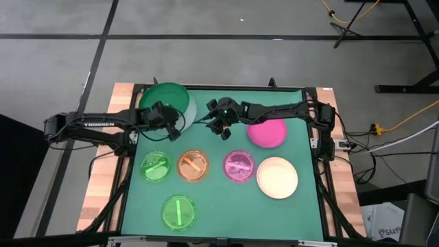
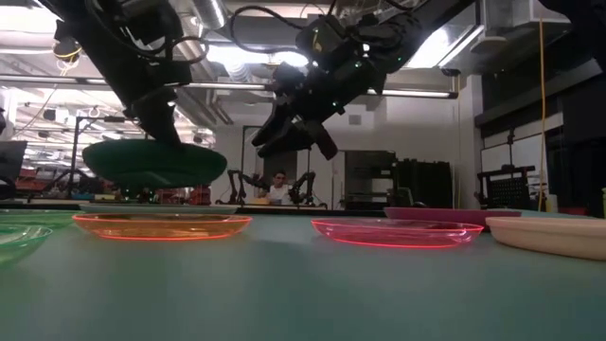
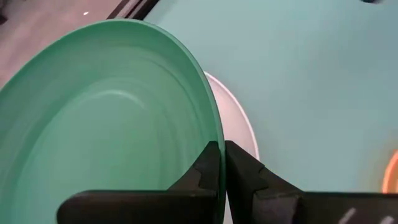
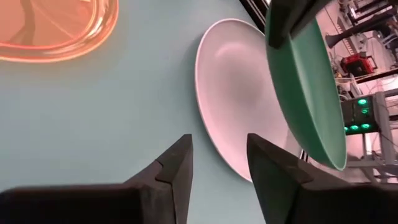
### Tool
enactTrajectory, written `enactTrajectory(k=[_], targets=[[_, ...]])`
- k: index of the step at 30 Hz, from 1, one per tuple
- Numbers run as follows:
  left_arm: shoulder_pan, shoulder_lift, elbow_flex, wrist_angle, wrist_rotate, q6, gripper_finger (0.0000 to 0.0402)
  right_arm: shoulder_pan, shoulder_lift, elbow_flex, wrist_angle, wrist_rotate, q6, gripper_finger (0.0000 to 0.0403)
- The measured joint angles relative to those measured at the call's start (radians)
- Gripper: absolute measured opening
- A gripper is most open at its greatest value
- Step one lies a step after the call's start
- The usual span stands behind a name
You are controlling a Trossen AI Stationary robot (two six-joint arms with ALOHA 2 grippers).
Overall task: Stack plastic plates
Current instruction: Stack the dark green plate on top of the blue plate
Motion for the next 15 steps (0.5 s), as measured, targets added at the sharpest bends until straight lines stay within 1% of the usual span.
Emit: enactTrajectory(k=[4, 7, 15], targets=[[0.018, 0.040, 0.000, 0.024, 0.020, 0.000, 0.0003, 0.024, 0.000, 0.000, 0.000, 0.048, 0.000, 0.0143], [0.029, 0.095, 0.000, 0.049, 0.044, 0.004, 0.0003, 0.038, 0.000, 0.000, -0.001, 0.092, 0.000, 0.0143], [0.030, 0.252, 0.000, 0.121, 0.060, 0.010, 0.0007, 0.063, 0.000, 0.000, -0.025, 0.214, 0.000, 0.0143]])
